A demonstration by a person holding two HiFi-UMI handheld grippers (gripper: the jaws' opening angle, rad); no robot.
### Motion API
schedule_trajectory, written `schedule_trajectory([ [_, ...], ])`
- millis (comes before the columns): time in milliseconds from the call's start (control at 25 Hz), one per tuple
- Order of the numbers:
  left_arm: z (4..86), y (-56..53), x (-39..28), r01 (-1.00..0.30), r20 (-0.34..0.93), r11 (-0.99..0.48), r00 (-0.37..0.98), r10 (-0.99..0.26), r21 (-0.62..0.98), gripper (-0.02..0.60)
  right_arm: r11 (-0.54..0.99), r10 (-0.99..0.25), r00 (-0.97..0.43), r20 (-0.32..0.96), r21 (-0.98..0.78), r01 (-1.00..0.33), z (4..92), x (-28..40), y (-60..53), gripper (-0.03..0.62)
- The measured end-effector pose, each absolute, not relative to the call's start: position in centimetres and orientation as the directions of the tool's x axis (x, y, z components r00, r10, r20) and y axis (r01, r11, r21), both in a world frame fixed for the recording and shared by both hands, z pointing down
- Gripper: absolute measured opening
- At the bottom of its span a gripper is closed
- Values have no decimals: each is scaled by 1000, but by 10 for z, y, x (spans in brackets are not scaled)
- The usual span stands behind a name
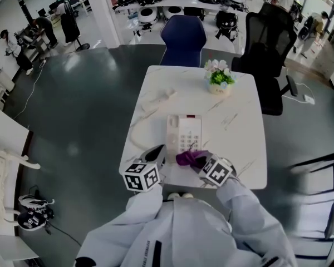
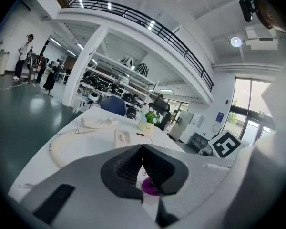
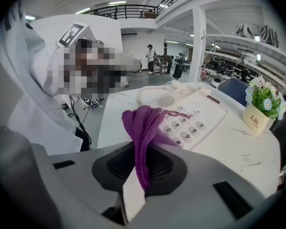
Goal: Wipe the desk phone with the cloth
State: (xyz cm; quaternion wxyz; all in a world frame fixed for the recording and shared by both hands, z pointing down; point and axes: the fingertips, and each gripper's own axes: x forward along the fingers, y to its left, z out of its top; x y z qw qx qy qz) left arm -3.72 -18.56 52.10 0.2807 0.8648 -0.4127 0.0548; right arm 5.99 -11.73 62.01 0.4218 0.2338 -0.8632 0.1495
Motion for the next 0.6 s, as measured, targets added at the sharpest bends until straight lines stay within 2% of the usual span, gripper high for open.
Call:
schedule_trajectory([
  [600,523,-187,-40,-750,324,-496,646,-691,437,-2,836,-232,-603,764,-160,-525,622,57,-104,38],
])
